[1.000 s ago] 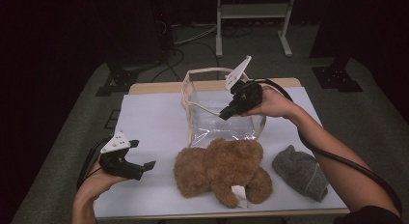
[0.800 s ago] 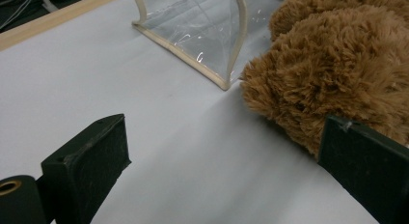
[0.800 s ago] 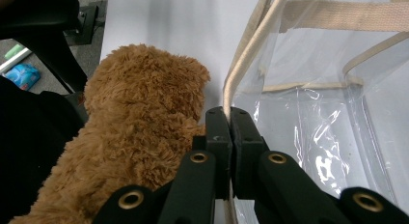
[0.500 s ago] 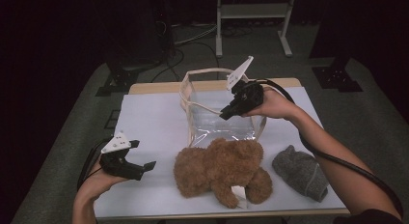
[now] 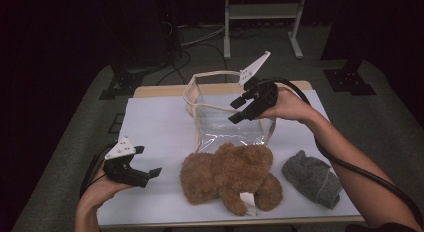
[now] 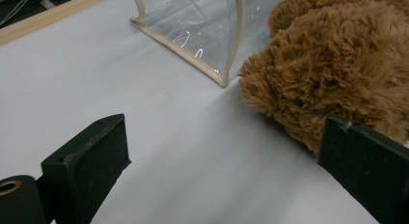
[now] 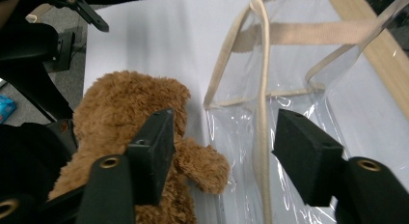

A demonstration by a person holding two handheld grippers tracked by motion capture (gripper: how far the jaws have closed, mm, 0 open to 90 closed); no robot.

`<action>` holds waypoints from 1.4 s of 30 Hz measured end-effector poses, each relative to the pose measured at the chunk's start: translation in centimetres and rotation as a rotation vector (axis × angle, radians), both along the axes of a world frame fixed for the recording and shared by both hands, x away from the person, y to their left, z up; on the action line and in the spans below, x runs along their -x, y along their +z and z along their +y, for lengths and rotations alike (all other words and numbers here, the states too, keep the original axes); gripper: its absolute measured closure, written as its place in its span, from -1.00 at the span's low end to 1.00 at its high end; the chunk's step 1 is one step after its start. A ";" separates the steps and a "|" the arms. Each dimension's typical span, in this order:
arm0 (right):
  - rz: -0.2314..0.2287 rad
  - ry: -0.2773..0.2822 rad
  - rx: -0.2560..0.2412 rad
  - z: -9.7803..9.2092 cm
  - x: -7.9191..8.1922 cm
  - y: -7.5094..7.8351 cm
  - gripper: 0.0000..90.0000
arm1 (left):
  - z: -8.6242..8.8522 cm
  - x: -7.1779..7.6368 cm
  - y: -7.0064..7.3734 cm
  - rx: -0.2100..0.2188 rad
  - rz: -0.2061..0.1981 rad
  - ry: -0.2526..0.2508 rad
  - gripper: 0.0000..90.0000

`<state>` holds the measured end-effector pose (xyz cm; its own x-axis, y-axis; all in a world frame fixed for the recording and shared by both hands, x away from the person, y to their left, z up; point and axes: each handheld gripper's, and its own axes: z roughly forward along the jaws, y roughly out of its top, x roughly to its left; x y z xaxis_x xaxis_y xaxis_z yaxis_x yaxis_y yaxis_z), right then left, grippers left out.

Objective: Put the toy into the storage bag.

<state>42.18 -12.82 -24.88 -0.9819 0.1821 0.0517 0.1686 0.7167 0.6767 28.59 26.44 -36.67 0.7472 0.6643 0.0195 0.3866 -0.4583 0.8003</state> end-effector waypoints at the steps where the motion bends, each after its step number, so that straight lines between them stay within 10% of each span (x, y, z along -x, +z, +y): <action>1: -0.005 -0.001 -0.003 0.0 0.2 0.2 -0.19 | 0.0 0.0 0.0 0.001 0.000 0.000 -0.93; 16: -0.025 0.064 -0.013 1.2 4.5 0.9 -0.37 | 0.0 0.0 -0.1 0.007 0.002 -0.002 -0.93; 42: 0.042 0.164 0.198 5.1 8.2 -6.6 -0.44 | -0.6 0.3 -0.1 0.000 -0.001 -0.021 -0.93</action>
<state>34.03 -7.68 -31.43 -0.9969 0.0313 0.0721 0.0641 0.8544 0.5157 28.33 25.86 -36.75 0.7611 0.6483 0.0201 0.3758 -0.4661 0.8009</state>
